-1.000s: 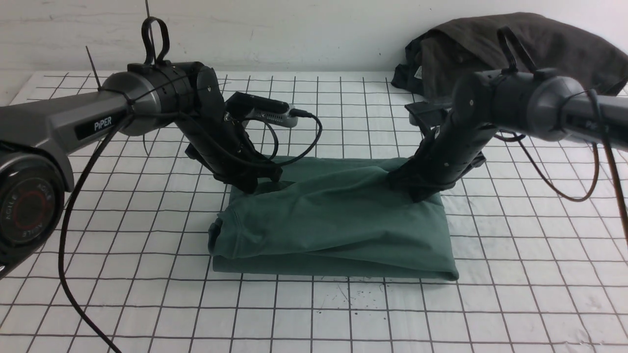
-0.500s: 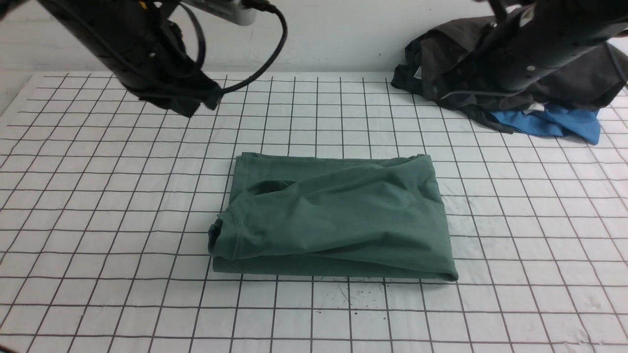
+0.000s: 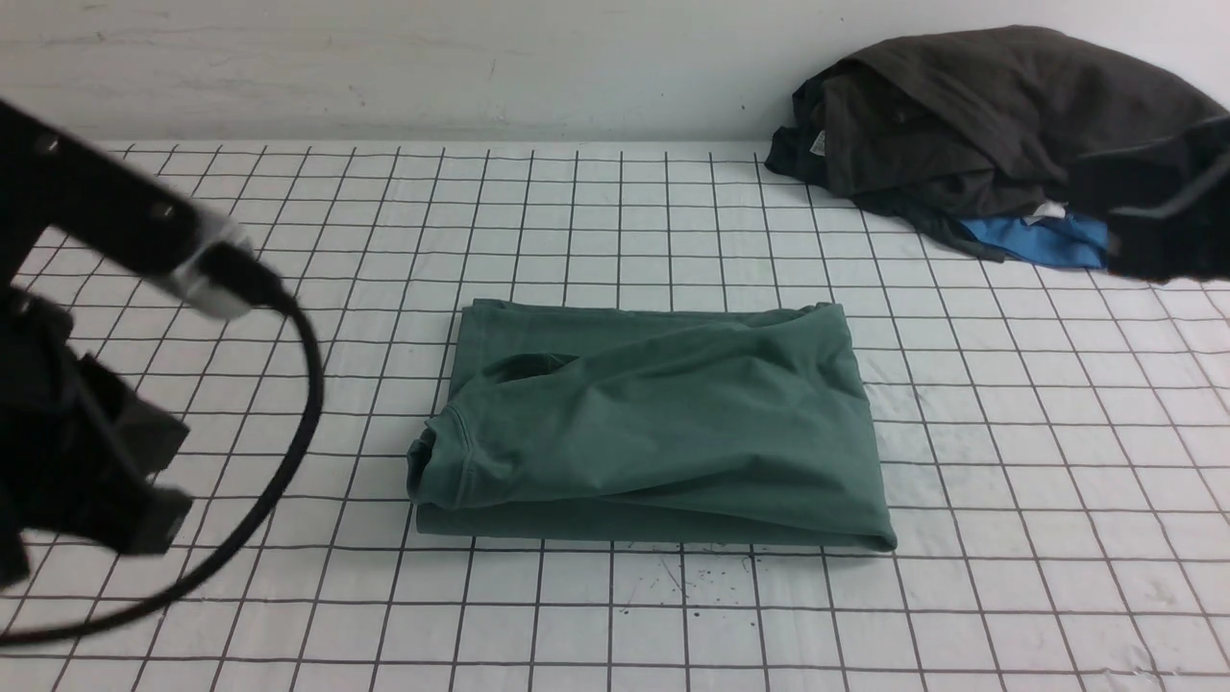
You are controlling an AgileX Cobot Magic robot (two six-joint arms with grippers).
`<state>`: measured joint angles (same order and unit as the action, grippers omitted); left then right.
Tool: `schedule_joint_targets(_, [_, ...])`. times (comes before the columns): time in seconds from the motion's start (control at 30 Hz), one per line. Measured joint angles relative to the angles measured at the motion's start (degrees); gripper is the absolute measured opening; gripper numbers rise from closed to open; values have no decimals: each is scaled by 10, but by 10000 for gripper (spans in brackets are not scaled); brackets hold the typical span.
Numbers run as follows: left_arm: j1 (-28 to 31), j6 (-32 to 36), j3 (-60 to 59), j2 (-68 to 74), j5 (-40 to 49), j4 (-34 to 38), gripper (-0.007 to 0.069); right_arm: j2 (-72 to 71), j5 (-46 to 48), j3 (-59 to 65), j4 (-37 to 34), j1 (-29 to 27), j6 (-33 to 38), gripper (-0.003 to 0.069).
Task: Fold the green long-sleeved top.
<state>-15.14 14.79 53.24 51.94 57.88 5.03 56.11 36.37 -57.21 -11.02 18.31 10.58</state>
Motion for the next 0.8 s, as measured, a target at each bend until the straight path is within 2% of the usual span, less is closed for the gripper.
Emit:
schedule_joint_targets(0.23, [0, -62, -127, -188, -73, 0, -8, -107, -32, 66, -32, 0, 20, -14])
schedule_joint_targets(0.43, [0, -100, -232, -321, -156, -1, -8, -187, -132, 131, -71, 0, 51, -14])
schedule_joint_targets(0.57, [0, -103, -277, -364, -190, -1, -8, -209, -192, 161, -94, 0, 56, -14])
schedule_joint_targets(0.8, [0, -103, -287, -376, -205, 0, -8, -209, -207, 165, -97, 0, 58, -14])
